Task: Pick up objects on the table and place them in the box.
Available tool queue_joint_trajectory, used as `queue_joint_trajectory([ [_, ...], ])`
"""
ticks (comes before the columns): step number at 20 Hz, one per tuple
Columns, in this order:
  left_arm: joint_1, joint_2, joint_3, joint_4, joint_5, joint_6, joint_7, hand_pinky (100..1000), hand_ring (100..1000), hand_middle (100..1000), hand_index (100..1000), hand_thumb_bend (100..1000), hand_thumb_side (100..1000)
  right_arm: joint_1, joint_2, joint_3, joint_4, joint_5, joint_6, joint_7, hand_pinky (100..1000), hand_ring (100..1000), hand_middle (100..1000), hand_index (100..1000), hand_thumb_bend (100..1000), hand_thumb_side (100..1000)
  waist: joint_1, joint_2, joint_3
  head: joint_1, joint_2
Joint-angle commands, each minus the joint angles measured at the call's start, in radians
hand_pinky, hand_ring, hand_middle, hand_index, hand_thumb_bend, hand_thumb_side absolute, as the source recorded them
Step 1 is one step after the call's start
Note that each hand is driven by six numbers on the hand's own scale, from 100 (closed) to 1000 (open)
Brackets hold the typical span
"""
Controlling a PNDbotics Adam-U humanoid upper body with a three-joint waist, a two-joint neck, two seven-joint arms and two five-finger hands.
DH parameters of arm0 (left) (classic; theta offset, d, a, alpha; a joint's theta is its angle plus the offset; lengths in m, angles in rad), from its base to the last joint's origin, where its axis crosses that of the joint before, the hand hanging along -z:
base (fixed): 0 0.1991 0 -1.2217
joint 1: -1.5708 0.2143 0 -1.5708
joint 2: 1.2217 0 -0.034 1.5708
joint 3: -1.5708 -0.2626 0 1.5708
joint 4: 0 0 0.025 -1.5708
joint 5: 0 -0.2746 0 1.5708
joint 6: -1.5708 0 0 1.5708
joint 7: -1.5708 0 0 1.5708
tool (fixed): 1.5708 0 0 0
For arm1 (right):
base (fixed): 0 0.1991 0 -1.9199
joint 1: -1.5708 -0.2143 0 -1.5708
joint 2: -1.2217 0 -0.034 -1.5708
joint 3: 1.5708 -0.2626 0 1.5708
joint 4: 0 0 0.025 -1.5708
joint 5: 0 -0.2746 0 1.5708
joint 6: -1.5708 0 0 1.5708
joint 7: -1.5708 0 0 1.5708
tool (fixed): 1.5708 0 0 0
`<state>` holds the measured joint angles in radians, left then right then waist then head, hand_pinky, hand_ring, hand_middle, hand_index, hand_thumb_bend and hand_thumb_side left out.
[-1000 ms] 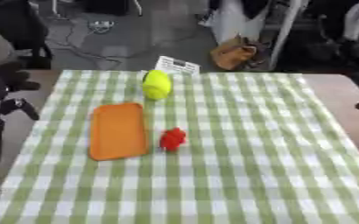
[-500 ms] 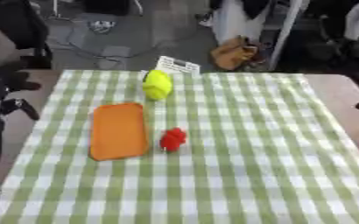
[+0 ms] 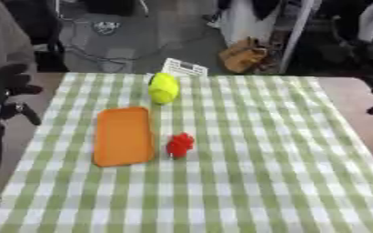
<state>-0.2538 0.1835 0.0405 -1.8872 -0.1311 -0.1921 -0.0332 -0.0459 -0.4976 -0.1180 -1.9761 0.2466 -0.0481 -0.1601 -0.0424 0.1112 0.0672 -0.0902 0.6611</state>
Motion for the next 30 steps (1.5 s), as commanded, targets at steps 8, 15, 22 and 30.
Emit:
queue_joint_trajectory([
  [8, -0.008, 0.01, -0.004, -0.01, 0.007, -0.002, -0.007, 357, 688, 821, 774, 100, 945, -0.172, -0.185, 0.096, 0.101, 0.059, 0.031, 0.167, 524, 679, 814, 816, 100, 535, 0.009, -0.02, 0.015, -0.015, -0.006],
  [15, -0.008, 0.01, -0.01, -0.008, 0.01, -0.003, -0.013, 357, 688, 820, 774, 100, 945, -0.315, -0.203, 0.165, 0.244, 0.197, -0.006, 0.273, 534, 670, 813, 810, 100, 511, 0.007, -0.023, 0.026, -0.026, -0.004],
  [22, -0.01, 0.008, -0.016, -0.006, 0.014, -0.003, -0.021, 355, 688, 820, 774, 100, 946, -0.437, -0.197, 0.24, 0.386, 0.323, -0.08, 0.429, 583, 691, 849, 883, 324, 453, 0.006, -0.024, 0.039, -0.04, -0.007],
  [30, -0.012, 0.007, -0.021, -0.005, 0.017, -0.004, -0.026, 354, 688, 820, 774, 100, 947, -0.488, -0.197, 0.272, 0.48, 0.378, -0.146, 0.501, 628, 691, 894, 905, 456, 356, 0.008, -0.024, 0.049, -0.052, -0.009],
])
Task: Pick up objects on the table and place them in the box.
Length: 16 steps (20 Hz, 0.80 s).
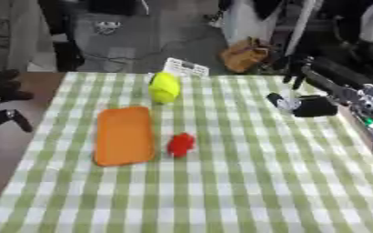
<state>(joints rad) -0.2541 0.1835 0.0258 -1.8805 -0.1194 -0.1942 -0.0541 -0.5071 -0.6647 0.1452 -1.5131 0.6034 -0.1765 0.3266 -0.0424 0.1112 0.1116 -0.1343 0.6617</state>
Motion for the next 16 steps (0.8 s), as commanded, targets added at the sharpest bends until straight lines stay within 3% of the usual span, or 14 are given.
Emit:
queue_joint_trajectory([
  [1, -0.012, 0.006, -0.007, -0.012, 0.006, -0.002, -0.007, 354, 688, 820, 774, 100, 946, -0.04, -0.029, 0.031, 0.04, 0.035, -0.025, 0.028, 633, 685, 896, 905, 454, 352, 0.008, -0.025, 0.006, -0.01, -0.01],
  [3, -0.011, 0.005, -0.007, -0.011, 0.007, -0.002, -0.007, 354, 688, 820, 774, 100, 946, -0.071, -0.014, 0.064, 0.091, 0.067, -0.035, 0.059, 633, 680, 896, 904, 451, 354, 0.01, -0.026, 0.005, -0.01, -0.009],
  [8, -0.01, 0.002, -0.007, -0.01, 0.01, -0.003, -0.007, 354, 688, 820, 774, 100, 946, -0.136, 0.039, 0.061, 0.168, 0.146, -0.073, 0.135, 626, 660, 892, 903, 444, 364, 0.018, -0.029, 0.007, -0.013, -0.006],
  [16, -0.013, -0.003, -0.012, -0.008, 0.013, -0.004, -0.011, 353, 688, 820, 774, 100, 945, -0.201, 0.098, 0.078, 0.24, 0.224, -0.108, 0.125, 628, 650, 890, 904, 433, 361, 0.028, -0.03, 0.015, -0.025, -0.006],
])
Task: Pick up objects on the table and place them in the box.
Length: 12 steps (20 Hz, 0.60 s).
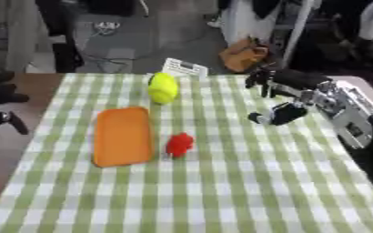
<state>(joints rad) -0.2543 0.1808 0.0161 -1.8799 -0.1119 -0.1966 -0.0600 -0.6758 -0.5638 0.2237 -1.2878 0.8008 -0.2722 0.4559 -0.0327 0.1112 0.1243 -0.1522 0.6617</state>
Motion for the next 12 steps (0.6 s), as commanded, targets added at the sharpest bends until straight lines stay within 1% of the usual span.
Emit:
queue_joint_trajectory([
  [1, -0.013, -0.001, -0.003, -0.008, 0.006, -0.002, -0.006, 352, 688, 820, 774, 100, 945, -0.042, 0.005, 0.002, 0.026, 0.034, -0.017, -0.006, 627, 645, 890, 904, 430, 360, 0.02, -0.029, 0.005, -0.008, -0.006],
  [6, -0.016, -0.003, -0.007, -0.007, 0.009, -0.003, -0.009, 352, 688, 820, 774, 100, 945, -0.077, 0.04, 0.005, 0.093, 0.075, -0.032, -0.018, 627, 641, 889, 903, 428, 360, 0.025, -0.028, 0.016, -0.019, -0.007],
  [12, -0.018, -0.004, -0.008, -0.007, 0.01, -0.003, -0.011, 351, 687, 820, 774, 100, 945, -0.094, 0.065, 0.005, 0.143, 0.102, -0.047, -0.031, 627, 639, 889, 903, 415, 368, 0.025, -0.027, 0.022, -0.026, -0.008],
])
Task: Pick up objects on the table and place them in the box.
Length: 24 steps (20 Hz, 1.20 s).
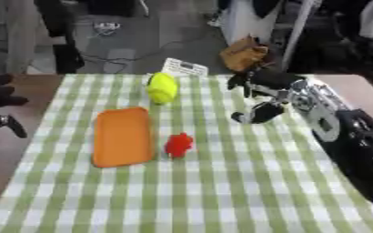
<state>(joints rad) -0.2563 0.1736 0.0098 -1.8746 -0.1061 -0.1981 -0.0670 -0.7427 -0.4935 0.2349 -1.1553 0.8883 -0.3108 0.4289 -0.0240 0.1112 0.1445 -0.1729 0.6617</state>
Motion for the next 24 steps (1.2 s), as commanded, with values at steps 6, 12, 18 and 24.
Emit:
queue_joint_trajectory([
  [6, -0.016, 0.002, -0.006, -0.012, 0.007, -0.002, -0.008, 351, 688, 820, 774, 100, 946, -0.053, 0.046, 0.012, 0.038, 0.04, -0.033, 0.005, 630, 640, 890, 904, 409, 370, 0.015, -0.028, 0.007, -0.015, -0.007],
  [12, -0.018, -0.002, -0.012, -0.011, 0.01, -0.002, -0.012, 349, 687, 821, 774, 100, 947, -0.087, 0.102, 0.028, 0.055, 0.067, -0.055, 0.01, 635, 658, 905, 912, 413, 385, 0.016, -0.027, 0.02, -0.029, -0.009],
  [18, -0.02, -0.003, -0.016, -0.012, 0.013, -0.002, -0.017, 349, 687, 821, 774, 100, 948, -0.105, 0.131, 0.02, 0.084, 0.138, -0.019, -0.048, 645, 680, 944, 937, 432, 416, 0.009, -0.024, 0.031, -0.037, -0.013],
  [24, -0.028, -0.005, -0.019, -0.015, 0.015, -0.002, -0.021, 347, 686, 821, 773, 100, 950, -0.117, 0.15, 0.016, 0.14, 0.198, -0.011, -0.063, 646, 676, 952, 947, 415, 428, 0.002, -0.012, 0.051, -0.04, -0.022],
])
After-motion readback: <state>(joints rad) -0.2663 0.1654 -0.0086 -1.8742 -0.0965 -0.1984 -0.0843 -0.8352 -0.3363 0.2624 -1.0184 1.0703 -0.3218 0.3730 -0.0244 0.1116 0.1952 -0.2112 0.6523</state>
